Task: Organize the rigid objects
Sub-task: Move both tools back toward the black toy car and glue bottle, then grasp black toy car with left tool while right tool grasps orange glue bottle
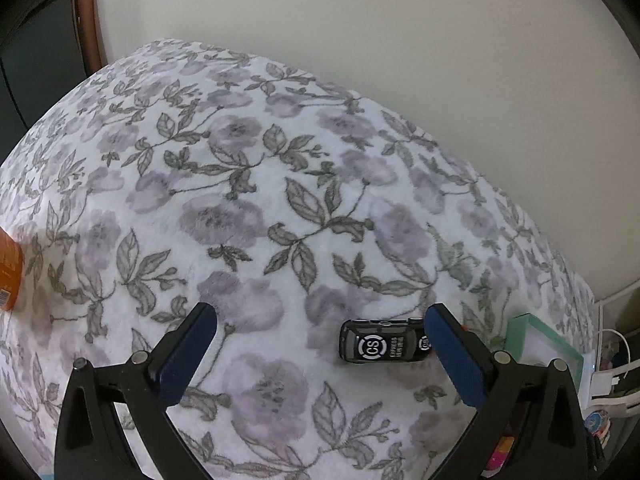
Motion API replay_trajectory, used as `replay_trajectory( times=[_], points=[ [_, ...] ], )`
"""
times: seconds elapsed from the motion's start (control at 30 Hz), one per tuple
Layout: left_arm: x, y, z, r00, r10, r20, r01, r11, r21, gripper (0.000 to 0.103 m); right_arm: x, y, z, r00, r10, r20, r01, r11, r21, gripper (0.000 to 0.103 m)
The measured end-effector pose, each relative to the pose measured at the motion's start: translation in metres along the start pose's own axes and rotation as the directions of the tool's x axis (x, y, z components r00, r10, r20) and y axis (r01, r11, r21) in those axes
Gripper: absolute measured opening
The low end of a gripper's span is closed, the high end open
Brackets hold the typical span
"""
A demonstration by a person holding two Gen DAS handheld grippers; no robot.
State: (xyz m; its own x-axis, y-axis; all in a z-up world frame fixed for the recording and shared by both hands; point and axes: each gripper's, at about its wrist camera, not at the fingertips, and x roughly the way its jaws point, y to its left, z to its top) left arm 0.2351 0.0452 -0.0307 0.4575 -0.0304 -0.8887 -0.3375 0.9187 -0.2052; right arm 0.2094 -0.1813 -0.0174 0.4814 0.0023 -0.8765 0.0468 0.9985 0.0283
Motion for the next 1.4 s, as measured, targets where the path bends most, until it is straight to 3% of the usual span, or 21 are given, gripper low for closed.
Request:
replay_trajectory(
  times=[0.23, 0.4, 0.67, 0.83, 1.13, 1.23, 1.4],
  points=[
    [0.014, -0.015, -0.002, 1.000, -0.025, 0.006, 0.024, 0.998, 0.054, 0.103, 0.013, 0.018, 0.005, 1.000, -0.005, 0.016, 0.005, 1.000, -0.030, 0.102],
    [0.035, -0.024, -0.008, 0.997, -0.066, -0.036, 0.067, 0.996, 0.050, 0.103, 0.008, 0.005, 0.006, 0.999, -0.028, 0.041, 0.029, 0.999, -0.018, 0.102],
    [0.046, -0.027, -0.006, 0.998, -0.041, 0.056, 0.040, 0.999, 0.020, 0.103, 0.006, -0.022, 0.003, 0.999, -0.034, 0.034, 0.032, 0.998, 0.057, 0.102],
    [0.058, -0.038, -0.015, 1.000, 0.005, -0.002, -0.005, 0.993, 0.115, 0.103, 0.010, -0.020, 0.002, 1.000, -0.018, 0.020, 0.017, 0.999, 0.045, 0.102],
    [0.059, -0.041, -0.020, 0.990, -0.015, -0.142, 0.048, 0.970, 0.237, 0.103, 0.008, -0.019, 0.002, 1.000, -0.019, 0.016, 0.018, 0.999, 0.039, 0.102],
    [0.057, -0.051, -0.023, 0.991, 0.019, -0.133, 0.022, 0.955, 0.296, 0.103, 0.008, -0.018, 0.002, 1.000, -0.020, 0.014, 0.020, 0.999, 0.033, 0.102],
    [0.071, -0.067, -0.037, 0.976, 0.083, -0.201, 0.008, 0.911, 0.413, 0.103, 0.007, -0.018, 0.002, 1.000, -0.020, 0.013, 0.020, 0.999, 0.030, 0.102]
  ],
)
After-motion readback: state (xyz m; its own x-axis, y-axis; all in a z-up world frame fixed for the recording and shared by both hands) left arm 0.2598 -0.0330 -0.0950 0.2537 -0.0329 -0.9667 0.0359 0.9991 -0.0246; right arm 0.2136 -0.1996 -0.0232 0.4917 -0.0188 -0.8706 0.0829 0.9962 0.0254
